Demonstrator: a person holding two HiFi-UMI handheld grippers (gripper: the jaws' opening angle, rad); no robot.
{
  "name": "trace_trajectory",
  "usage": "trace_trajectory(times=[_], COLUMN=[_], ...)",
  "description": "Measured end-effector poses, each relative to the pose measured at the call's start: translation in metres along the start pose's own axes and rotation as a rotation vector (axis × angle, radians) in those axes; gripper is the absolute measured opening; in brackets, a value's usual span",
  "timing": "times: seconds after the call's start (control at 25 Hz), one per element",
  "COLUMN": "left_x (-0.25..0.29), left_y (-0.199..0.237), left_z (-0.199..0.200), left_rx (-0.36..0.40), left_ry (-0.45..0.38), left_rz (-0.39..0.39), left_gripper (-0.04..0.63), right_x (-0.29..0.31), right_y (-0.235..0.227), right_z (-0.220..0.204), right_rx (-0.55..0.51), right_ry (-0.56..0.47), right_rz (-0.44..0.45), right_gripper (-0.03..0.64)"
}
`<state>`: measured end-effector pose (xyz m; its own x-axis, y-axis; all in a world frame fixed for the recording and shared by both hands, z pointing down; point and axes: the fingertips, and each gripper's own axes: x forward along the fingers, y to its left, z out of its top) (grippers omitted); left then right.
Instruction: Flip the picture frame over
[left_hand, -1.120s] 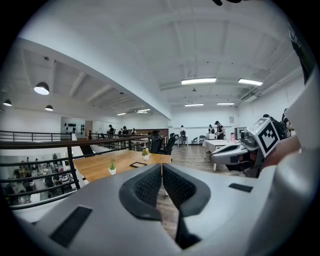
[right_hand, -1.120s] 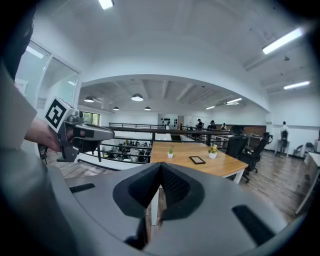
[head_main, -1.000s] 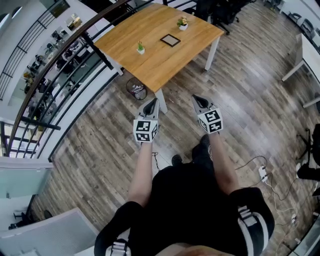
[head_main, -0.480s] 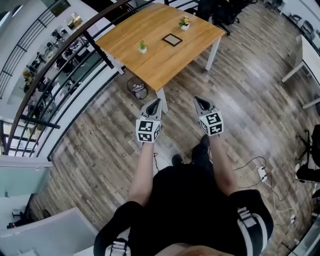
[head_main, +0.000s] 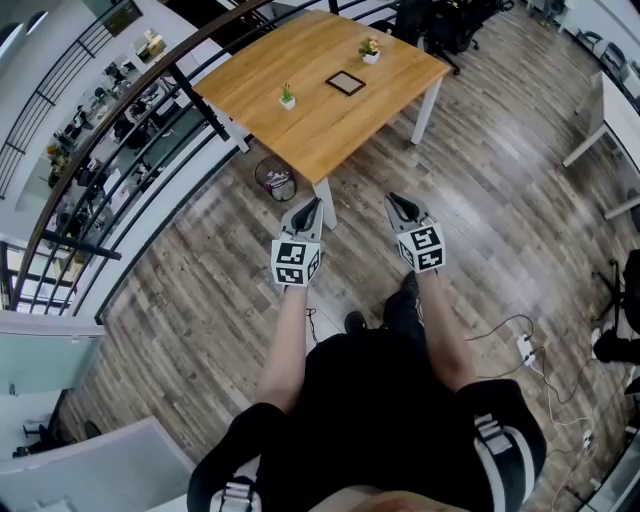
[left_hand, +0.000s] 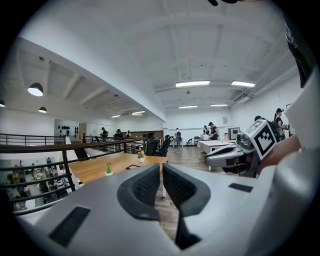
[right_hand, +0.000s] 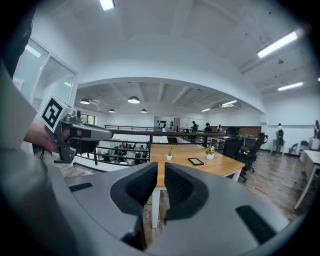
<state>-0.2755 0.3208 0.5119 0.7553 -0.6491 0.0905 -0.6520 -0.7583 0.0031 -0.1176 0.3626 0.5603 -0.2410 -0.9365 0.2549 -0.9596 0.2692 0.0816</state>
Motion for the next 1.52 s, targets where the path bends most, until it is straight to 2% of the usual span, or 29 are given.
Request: trace_trajectory(times=[0.2,0.4,0.6,0.8,1.0,1.2,1.52], left_x=[0.0,0.001,0.006,0.015,0.029,0.045,0.073], left_y=[0.001,0.005,0.008,0.013,0.015,0.019,0.03], left_z=[0.002,-0.001,-0.001,-0.003,-0.004,-0.004,-0.002], left_rx=[-0.002,-0.012,-0.007,-0.02,-0.018,-0.035,-0.035], left_ry=[-0.013,-0.01,-0.014,-0.008,0.005,0.005,0.022], left_rz=[0.006,0.013,0.02,0.023,0.02,0.014,0.051], left_gripper=[0.025,0.025,0.032,0.09,0.107,0.171,0.231], right_x=[-0.001,0.001,0.009,0.016,0.025,0.037,0.058], right_y=[0.0,-0.002,-0.009,-0.013,-0.025,-0.037,-0.062], right_z=[0.0,0.001,0.004,0.003,0.001,0.001,0.0], right_rx=[0.005,0.003,0.013,0.013,0.027,0.037,0.055], right_ry=[-0.008,-0.008,-0.022,-0.014,-0.007,-0.002,0.013], right_rz=[-0.001,-0.005,-0.01,0.002,-0.004,-0.003,0.012], right_gripper=[0.111,0.124,0.177,0.194,0.217,0.253,0.29])
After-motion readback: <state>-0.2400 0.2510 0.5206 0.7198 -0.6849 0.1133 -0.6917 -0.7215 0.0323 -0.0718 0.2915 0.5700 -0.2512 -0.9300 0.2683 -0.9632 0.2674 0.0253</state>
